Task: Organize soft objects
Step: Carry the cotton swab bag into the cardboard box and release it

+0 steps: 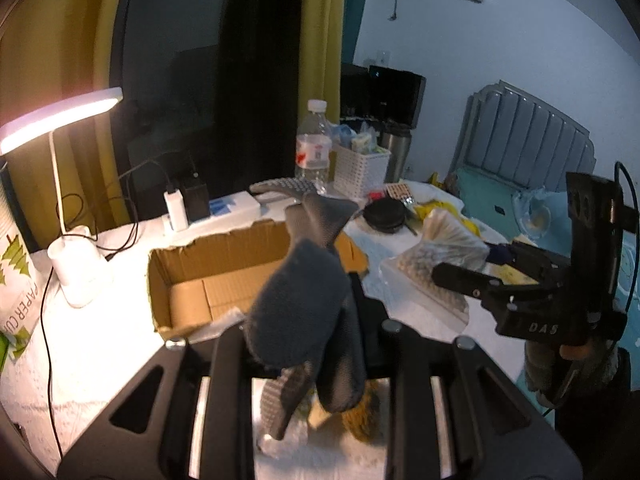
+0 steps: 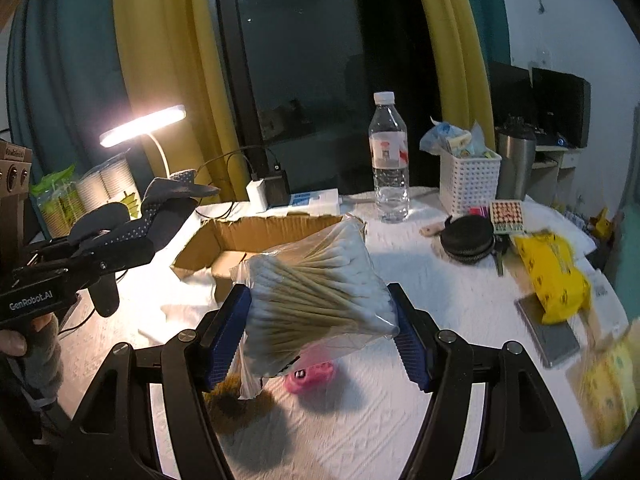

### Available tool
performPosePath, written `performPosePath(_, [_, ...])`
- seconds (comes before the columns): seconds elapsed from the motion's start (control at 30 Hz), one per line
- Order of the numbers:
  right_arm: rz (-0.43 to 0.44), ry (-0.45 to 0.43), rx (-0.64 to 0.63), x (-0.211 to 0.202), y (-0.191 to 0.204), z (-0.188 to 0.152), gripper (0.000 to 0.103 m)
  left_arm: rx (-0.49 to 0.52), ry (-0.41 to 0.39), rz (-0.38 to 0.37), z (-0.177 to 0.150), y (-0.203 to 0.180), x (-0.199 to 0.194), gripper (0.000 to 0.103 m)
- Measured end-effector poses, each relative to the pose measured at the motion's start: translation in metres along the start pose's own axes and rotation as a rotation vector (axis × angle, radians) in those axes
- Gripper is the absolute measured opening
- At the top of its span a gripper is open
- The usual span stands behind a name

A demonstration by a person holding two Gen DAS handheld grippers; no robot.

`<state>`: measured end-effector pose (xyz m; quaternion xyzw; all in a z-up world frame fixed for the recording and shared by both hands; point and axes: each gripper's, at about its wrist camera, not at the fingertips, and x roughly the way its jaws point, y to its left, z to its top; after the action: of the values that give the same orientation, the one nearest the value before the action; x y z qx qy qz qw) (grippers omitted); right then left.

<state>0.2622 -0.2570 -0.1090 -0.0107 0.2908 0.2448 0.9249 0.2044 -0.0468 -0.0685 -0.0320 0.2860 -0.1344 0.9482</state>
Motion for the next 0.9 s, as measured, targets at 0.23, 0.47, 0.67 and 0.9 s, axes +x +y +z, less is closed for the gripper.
performPosePath(0.23, [-0.004, 0.006, -0.011, 0.024, -0.004, 0.018, 0.071, -0.016, -0.015, 0.001, 0.014, 0.016, 0.026, 0.025])
performPosePath(0.47, [-0.002, 0.022, -0.01, 0.051, -0.009, 0.028, 0.071, -0.039, 0.004, 0.012, 0.016, 0.03, 0.057, 0.025])
performPosePath(0.67, [0.007, 0.053, 0.003, 0.084, -0.015, 0.033, 0.072, -0.061, 0.046, 0.006, 0.013, 0.039, 0.089, 0.025])
performPosePath(0.9, [0.027, 0.093, 0.011, 0.118, -0.016, 0.035, 0.072, -0.085, 0.108, -0.011, 0.008, 0.047, 0.125, 0.026])
